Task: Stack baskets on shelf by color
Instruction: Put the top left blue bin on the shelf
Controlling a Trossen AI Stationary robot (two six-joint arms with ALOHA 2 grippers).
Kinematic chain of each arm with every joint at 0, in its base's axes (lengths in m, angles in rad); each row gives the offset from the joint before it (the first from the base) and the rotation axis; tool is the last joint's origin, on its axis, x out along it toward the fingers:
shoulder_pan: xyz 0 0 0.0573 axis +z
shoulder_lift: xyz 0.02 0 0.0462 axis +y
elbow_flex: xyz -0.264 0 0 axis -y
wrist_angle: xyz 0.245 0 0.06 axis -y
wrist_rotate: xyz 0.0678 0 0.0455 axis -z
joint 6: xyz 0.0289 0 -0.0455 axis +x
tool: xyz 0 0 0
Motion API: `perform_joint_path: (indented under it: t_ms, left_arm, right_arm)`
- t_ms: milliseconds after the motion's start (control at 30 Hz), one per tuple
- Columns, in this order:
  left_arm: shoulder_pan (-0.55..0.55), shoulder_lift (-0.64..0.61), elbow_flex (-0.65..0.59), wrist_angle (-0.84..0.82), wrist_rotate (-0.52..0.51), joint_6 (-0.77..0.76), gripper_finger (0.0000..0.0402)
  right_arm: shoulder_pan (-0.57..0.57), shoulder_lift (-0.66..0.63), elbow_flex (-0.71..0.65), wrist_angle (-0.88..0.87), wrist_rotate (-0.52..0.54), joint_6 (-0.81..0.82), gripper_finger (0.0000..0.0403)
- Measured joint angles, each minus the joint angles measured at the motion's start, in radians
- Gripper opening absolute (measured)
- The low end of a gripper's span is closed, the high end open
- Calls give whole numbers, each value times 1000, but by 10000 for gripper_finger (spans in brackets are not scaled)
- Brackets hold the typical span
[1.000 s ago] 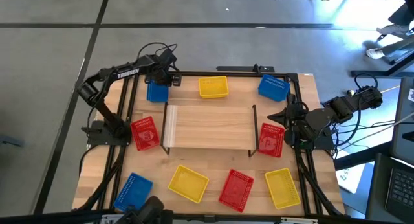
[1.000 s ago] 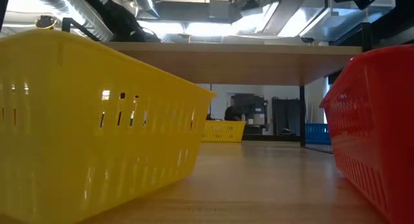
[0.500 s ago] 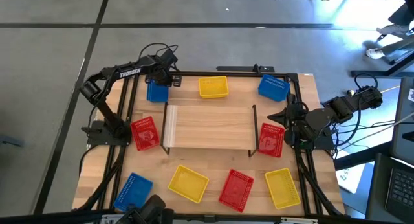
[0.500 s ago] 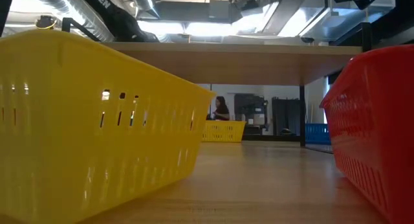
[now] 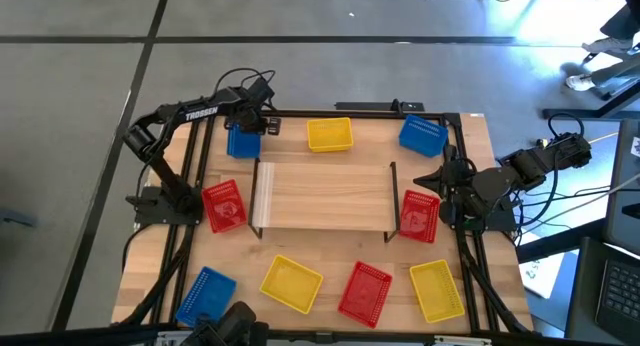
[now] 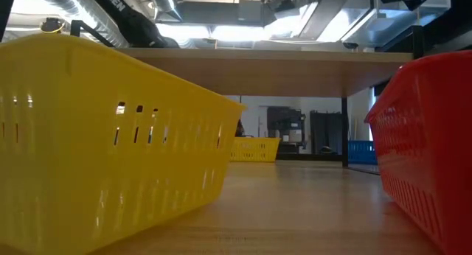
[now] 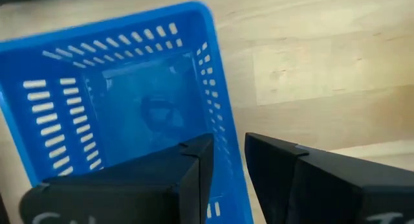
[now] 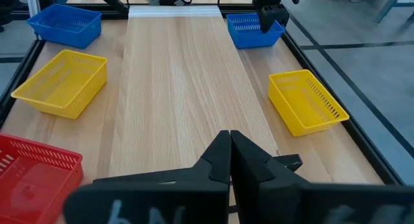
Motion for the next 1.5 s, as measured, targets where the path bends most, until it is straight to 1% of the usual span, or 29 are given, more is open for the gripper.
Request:
perform_joint_path:
  t_ms: [267, 400, 633, 733, 1067, 1167, 1267, 1400, 1500]
  left_arm:
    - [0, 0, 0, 23, -3, 13, 80]
    - [0, 0, 0, 22, -46, 13, 80]
    - [0, 3, 0, 22, -40, -12, 80]
    - [-6, 31, -1, 24, -13, -35, 80]
    - [-6, 110, -1, 30, -15, -11, 80]
    - [-5, 121, -1, 31, 2, 36, 79]
    - [-5, 129, -1, 26, 23, 88, 63]
    - [-6, 127, -1, 23, 28, 149, 11]
    - [-6, 102, -1, 21, 29, 224, 3]
  right_arm:
    - [0, 0, 0, -7, 0, 0, 0]
    - [0, 0, 0, -7, -1, 0, 0]
    - [0, 0, 0, -7, -1, 0, 0]
    - [0, 1, 0, -7, -1, 0, 0]
    - [0, 0, 0, -6, -1, 0, 0]
    - [0, 0, 0, -6, -1, 0, 0]
    - [0, 0, 0, -6, -1, 0, 0]
    - [0, 0, 0, -6, -1, 0, 0]
    - [0, 0, 0, -6, -1, 0, 0]
